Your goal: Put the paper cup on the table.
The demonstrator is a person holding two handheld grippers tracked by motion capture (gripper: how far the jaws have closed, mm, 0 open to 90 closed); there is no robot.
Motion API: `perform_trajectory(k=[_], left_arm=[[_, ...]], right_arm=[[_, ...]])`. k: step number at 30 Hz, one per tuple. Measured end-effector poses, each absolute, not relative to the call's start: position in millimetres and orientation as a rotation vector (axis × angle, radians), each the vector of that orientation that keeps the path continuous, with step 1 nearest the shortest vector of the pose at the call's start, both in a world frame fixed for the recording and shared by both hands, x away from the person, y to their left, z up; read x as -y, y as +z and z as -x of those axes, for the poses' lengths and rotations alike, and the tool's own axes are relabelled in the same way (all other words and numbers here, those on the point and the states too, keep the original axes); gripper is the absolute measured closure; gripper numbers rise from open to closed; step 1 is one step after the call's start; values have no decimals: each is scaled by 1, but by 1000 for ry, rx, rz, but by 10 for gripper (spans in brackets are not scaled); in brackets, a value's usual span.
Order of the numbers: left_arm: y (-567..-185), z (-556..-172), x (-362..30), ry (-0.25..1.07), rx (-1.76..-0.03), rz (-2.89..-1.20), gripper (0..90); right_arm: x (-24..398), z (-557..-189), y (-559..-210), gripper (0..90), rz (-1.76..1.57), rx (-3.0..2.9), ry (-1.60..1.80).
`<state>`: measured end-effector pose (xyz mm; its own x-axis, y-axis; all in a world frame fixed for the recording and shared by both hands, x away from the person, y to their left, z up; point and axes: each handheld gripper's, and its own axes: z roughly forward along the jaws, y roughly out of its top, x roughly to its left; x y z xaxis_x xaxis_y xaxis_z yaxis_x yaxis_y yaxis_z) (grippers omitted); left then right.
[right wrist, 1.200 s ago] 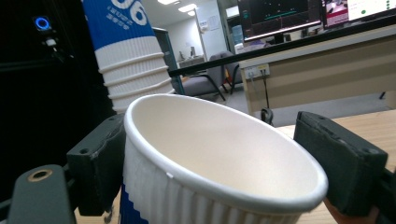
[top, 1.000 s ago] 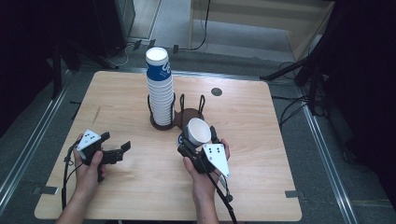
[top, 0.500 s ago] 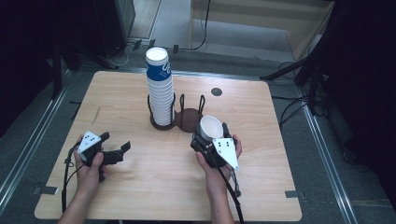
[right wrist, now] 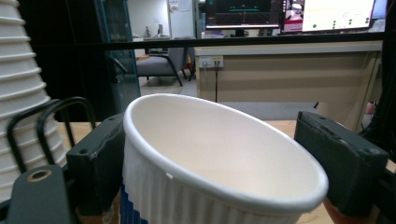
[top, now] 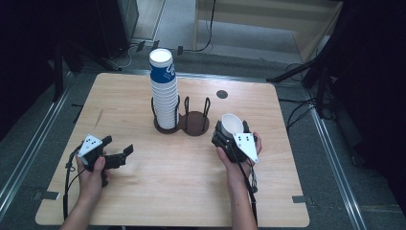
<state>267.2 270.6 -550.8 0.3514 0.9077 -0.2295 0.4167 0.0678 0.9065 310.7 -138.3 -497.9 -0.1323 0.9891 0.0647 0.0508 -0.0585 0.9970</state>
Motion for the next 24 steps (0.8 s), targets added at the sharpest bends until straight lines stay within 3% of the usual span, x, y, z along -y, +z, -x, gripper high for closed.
perform_trajectory(k=[24], left_arm=[[-551, -267, -271, 555, -1224, -1523, 23]], right_arm=[[182, -363, -515, 136, -1311, -1321, 1188]])
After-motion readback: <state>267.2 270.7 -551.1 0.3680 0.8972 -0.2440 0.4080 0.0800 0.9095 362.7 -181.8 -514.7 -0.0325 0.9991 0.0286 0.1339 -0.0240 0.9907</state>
